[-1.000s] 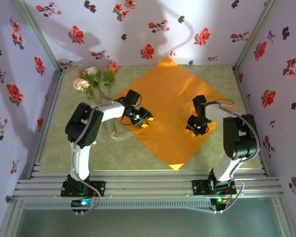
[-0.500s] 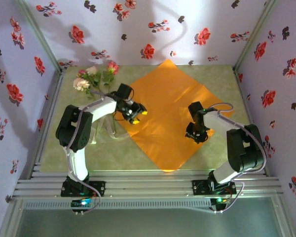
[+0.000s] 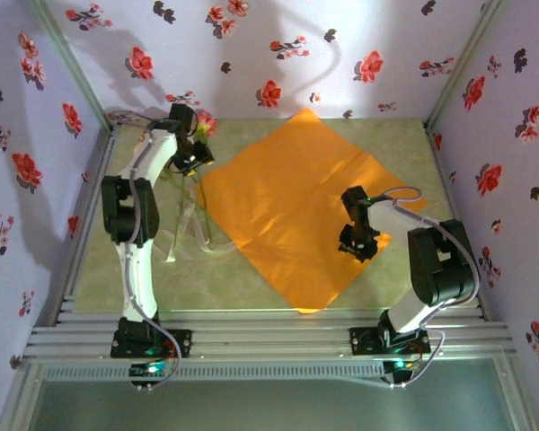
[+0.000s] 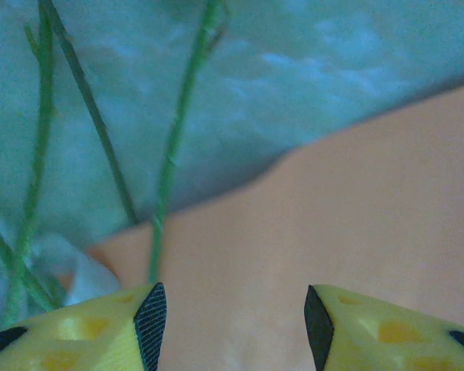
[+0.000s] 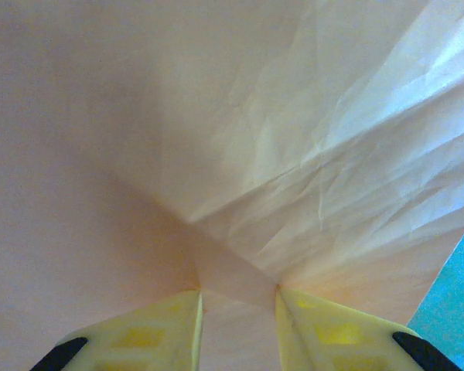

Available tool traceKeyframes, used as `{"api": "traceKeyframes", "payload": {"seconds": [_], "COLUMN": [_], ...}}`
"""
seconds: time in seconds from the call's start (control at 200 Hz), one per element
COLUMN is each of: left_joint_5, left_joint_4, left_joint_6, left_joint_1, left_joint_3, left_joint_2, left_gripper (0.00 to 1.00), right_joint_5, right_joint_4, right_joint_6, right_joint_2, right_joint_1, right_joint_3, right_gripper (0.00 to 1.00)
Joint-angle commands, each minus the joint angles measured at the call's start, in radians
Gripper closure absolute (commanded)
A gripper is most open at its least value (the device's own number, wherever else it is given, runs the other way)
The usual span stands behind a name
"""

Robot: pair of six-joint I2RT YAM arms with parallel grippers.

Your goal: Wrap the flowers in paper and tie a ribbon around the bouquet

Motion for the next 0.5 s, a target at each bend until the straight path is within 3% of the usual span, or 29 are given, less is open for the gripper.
{"api": "traceKeyframes", "payload": {"seconds": [0.0, 0.185, 0.495], "left_joint_5": [-0.102, -0.135, -0.163], "left_joint_4": [-0.164, -0.172, -0.191], "left_joint_6": [0.148, 0.185, 0.190], "left_joint_1": [-0.007, -0.004, -0.005], "left_joint_3": [0.139, 0.200, 0.243], "left_joint_2": [0.125, 0.194, 0.246], "left_gripper": [0.47, 0.48, 0.75], "right_joint_5": [0.037, 0.037, 0.037], "right_joint_4": [-0.045, -0.059, -0.077], "right_joint_6": [-0.019, -0.016, -0.022], "right_joint_2": [0.005, 0.003, 0.008], "right_joint_1": [-0.011, -0.016, -0.016], "right_joint_3": [0.021, 0.033, 0.047], "right_gripper": [0.68, 0.68, 0.67]}}
